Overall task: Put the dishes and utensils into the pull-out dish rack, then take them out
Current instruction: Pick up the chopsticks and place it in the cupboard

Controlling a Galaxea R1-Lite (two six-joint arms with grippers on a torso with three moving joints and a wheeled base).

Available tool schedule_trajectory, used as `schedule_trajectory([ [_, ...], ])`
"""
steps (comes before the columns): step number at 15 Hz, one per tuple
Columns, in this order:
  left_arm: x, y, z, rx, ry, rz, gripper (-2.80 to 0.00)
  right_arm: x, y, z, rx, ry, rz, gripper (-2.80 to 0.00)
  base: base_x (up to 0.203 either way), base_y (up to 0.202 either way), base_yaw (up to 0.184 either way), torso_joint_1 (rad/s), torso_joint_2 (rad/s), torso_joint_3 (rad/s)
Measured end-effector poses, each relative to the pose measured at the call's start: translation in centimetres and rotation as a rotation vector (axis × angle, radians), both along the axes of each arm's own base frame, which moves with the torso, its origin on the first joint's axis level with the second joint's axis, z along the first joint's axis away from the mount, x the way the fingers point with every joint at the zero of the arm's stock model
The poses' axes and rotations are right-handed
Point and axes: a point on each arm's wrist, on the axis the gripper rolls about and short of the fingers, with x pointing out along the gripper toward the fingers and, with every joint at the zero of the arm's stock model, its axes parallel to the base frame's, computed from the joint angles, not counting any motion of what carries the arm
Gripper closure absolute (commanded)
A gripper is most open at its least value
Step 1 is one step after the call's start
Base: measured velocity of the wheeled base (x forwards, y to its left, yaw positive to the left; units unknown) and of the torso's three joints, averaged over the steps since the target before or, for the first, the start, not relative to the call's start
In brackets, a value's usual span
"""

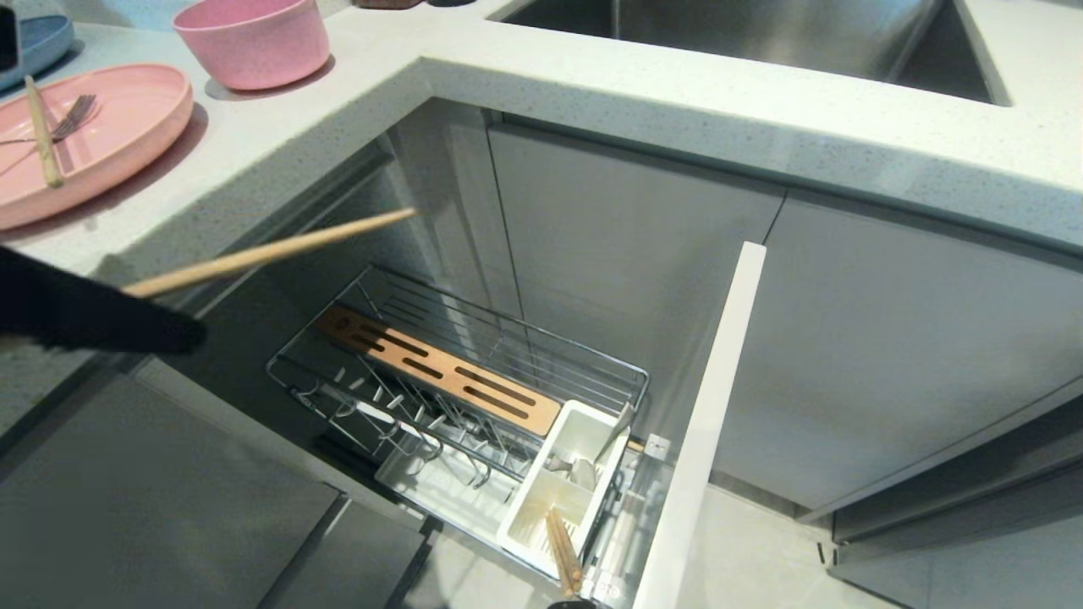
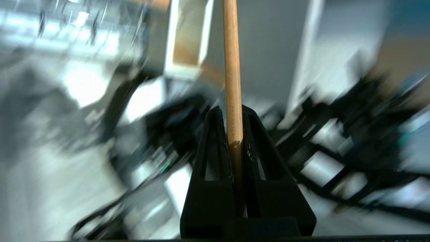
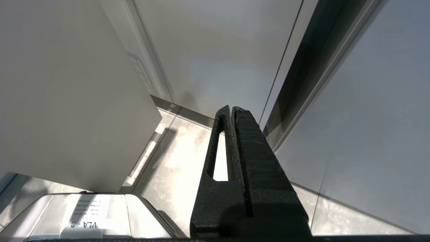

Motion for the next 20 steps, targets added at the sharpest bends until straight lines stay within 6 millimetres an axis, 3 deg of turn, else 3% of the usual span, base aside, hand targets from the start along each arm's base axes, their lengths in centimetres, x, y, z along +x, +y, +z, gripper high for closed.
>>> schedule_trajectory([
  [3, -0.2, 0.1, -1.8, 0.216, 0.090, -0.145, 0.00, 0.0, 0.0, 0.0, 0.000, 0.000, 0.000, 0.00, 0.000, 0.000, 0.000, 0.000, 0.00, 0.000],
  [8, 1.0, -1.0, -4.1, 0.377, 0.129, -0.299, 0.00, 0.0, 0.0, 0.0, 0.000, 0.000, 0.000, 0.00, 0.000, 0.000, 0.000, 0.000, 0.00, 0.000],
  [15, 3.3, -3.2, -5.5, 0.434, 0.141, -0.301, 0.00, 0.0, 0.0, 0.0, 0.000, 0.000, 0.000, 0.00, 0.000, 0.000, 0.000, 0.000, 0.00, 0.000],
  [20, 4.7, -6.1, -6.7, 0.638, 0.073, -0.276, 0.00, 0.0, 0.0, 0.0, 0.000, 0.000, 0.000, 0.00, 0.000, 0.000, 0.000, 0.000, 0.00, 0.000],
])
